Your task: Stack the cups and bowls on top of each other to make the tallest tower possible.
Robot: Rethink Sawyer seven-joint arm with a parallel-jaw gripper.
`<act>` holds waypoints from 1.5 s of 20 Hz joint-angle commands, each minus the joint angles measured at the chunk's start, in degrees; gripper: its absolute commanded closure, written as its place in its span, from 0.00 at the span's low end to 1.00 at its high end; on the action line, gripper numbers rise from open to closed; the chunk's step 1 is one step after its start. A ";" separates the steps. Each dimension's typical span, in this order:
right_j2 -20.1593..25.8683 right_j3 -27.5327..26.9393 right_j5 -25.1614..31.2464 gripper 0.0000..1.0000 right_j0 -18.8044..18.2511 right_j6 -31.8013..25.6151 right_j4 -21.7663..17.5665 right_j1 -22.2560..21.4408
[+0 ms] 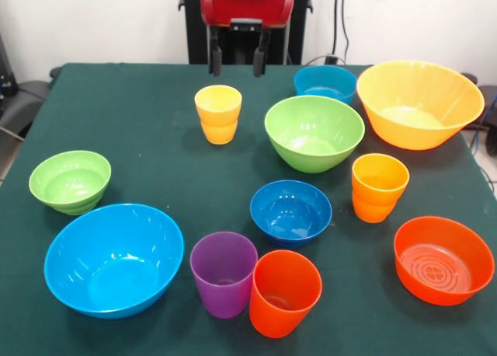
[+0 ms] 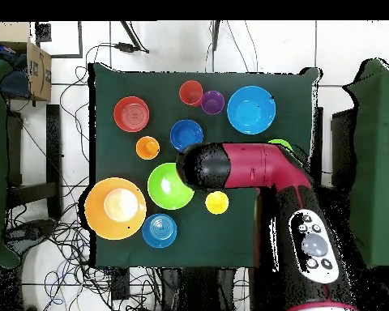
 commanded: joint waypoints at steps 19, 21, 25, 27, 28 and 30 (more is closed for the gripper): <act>8.15 -55.19 23.39 0.00 7.14 -10.40 -2.32 32.78; 8.63 -58.85 25.63 0.00 7.72 -11.00 -2.63 34.61; 8.85 -60.48 27.27 0.00 7.85 -12.05 -2.60 35.37; 8.79 -59.70 26.87 0.00 7.60 -12.39 -2.33 35.05; 8.70 -59.55 26.74 0.00 7.58 -12.34 -2.26 34.99; 8.32 -57.22 25.35 0.00 7.07 -12.42 -1.81 33.95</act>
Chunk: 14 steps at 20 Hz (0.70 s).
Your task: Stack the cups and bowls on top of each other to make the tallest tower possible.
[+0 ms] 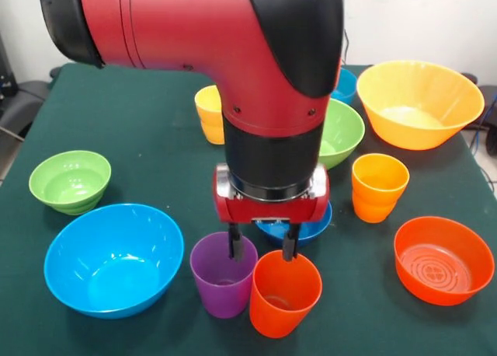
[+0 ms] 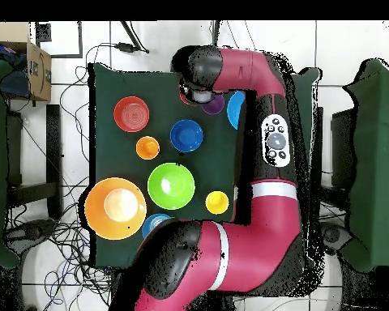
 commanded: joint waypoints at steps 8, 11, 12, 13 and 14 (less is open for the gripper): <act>3.03 4.88 1.29 0.00 -1.58 -14.78 -1.14 -1.99; 3.50 4.88 1.58 0.00 -1.94 -15.23 -0.83 -1.53; 3.49 5.18 1.71 0.00 -2.03 -15.22 -0.72 -1.64; 3.58 4.78 3.22 0.00 -2.04 -15.61 -0.58 -1.50; 3.69 4.90 4.04 0.00 -2.06 -15.90 -0.39 -1.39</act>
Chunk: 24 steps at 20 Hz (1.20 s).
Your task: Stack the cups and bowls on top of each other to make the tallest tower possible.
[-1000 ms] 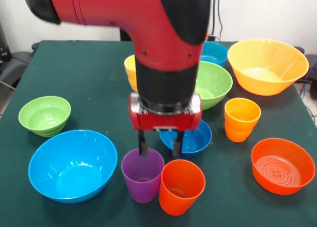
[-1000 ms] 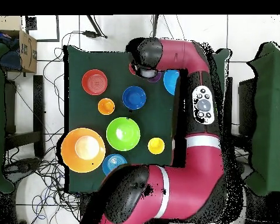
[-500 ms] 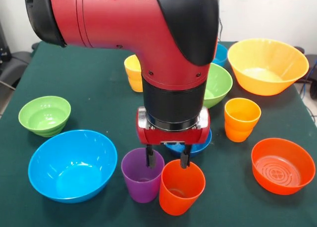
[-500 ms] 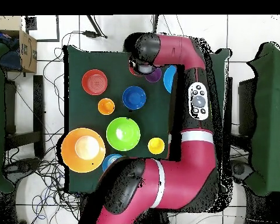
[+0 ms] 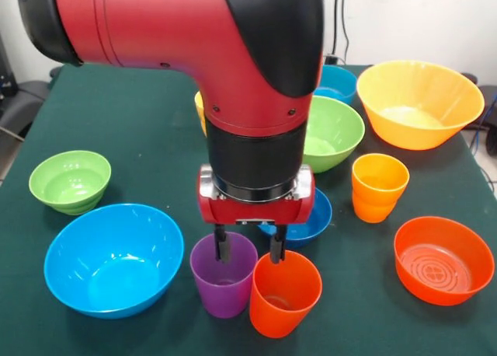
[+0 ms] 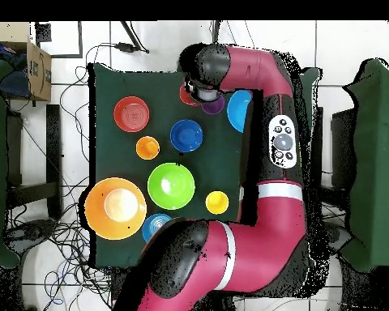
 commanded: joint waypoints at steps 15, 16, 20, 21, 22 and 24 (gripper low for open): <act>9.22 9.81 8.87 0.00 -2.57 -24.55 3.06 -0.63; 9.46 9.97 9.12 0.00 -2.69 -24.65 3.16 -0.74; 10.23 10.70 11.02 0.00 -3.61 -26.15 3.39 -1.07; 10.38 11.44 11.17 0.00 -4.00 -27.12 3.21 -1.25; 10.52 11.58 11.35 0.00 -4.14 -27.67 3.03 -1.30; 10.75 12.42 12.05 0.00 -4.59 -28.90 2.59 -1.76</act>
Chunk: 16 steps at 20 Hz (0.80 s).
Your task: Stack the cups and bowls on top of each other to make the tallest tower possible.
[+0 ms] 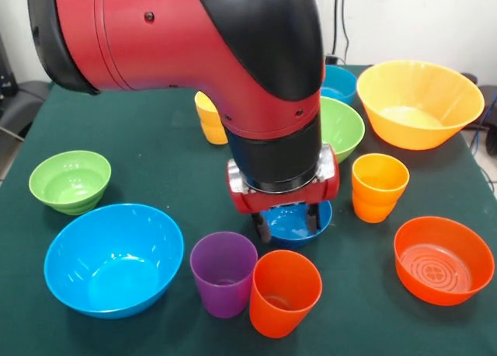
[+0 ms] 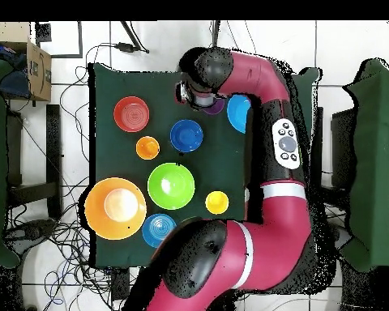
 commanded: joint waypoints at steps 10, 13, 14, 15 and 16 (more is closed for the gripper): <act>5.35 7.01 4.06 0.00 -3.92 -29.09 -4.83 -1.90; 4.94 6.76 4.25 0.00 -4.36 -29.41 -4.94 -2.01; 4.91 7.00 3.92 0.00 -4.47 -29.49 -4.90 -2.01; 4.87 6.94 3.42 0.00 -4.64 -29.88 -5.04 -2.01; 4.82 7.02 3.02 0.00 -4.67 -29.96 -5.13 -1.94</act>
